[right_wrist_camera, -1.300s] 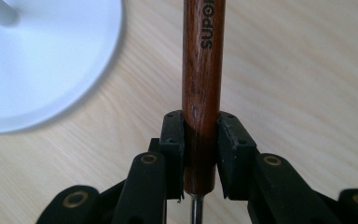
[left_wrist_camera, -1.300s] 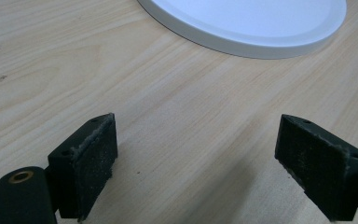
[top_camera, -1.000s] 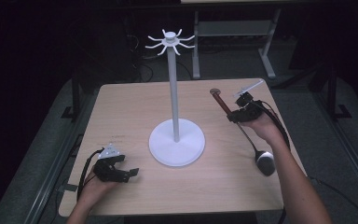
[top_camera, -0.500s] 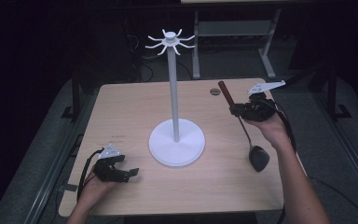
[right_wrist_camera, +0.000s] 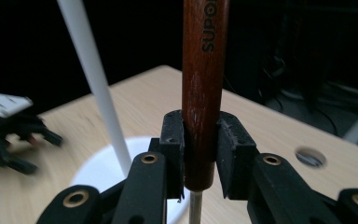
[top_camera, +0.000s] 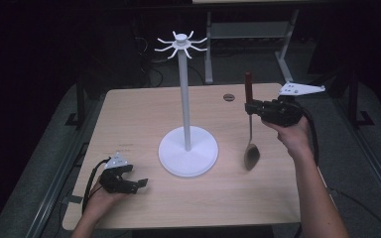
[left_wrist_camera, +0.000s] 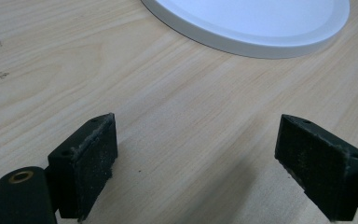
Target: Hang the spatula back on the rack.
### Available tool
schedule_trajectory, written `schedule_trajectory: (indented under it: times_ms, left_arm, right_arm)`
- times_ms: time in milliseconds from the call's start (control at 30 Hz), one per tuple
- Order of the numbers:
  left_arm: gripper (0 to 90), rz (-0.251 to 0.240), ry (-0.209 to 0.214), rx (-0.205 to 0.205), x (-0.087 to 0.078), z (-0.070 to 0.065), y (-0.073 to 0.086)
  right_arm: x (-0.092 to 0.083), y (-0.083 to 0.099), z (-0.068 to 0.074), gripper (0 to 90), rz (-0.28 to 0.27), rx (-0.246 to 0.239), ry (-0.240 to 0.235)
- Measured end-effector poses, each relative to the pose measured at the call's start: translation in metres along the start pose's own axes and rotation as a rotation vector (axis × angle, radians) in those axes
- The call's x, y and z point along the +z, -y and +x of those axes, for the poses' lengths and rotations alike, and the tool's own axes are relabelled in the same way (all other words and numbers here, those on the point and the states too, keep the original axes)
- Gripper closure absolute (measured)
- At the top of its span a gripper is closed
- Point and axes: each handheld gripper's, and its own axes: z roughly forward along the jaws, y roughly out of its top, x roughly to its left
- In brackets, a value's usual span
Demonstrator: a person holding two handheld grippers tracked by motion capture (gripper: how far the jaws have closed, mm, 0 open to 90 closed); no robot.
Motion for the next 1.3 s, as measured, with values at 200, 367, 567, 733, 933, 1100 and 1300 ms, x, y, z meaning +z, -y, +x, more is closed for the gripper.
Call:
schedule_trajectory:
  times_ms: [200, 367, 567, 733, 933, 1100, 1300]
  left_arm:
    - [12.6, -0.004, -0.001, 0.0, 0.0, 0.0, 0.0]
    - [12.6, -0.003, 0.0, 0.0, 0.0, 0.0, 0.0]
    - [12.5, -0.002, -0.001, 0.0, 0.0, 0.001, 0.0]
    - [12.5, -0.01, 0.003, -0.018, 0.0, 0.001, -0.001]
    - [12.6, -0.016, -0.001, -0.039, 0.002, 0.0, -0.002]
    - [12.5, -0.009, 0.0, -0.036, 0.001, 0.002, -0.001]
    - [12.5, -0.018, 0.002, -0.034, -0.001, 0.003, 0.0]
  right_arm:
    - [0.0, -0.022, 0.015, 74.0, -0.071, -0.037, -0.048]
    - [0.005, -0.045, 0.028, 74.0, -0.089, -0.074, -0.094]
    - [0.012, -0.069, 0.041, 74.0, -0.116, -0.11, -0.141]
    - [0.019, -0.084, 0.051, 74.0, -0.127, -0.125, -0.182]
    - [0.024, -0.096, 0.061, 73.9, -0.125, -0.152, -0.216]
    - [0.031, -0.099, 0.067, 73.9, -0.121, -0.163, -0.225]
    - [0.04, -0.099, 0.07, 73.8, -0.114, -0.164, -0.217]
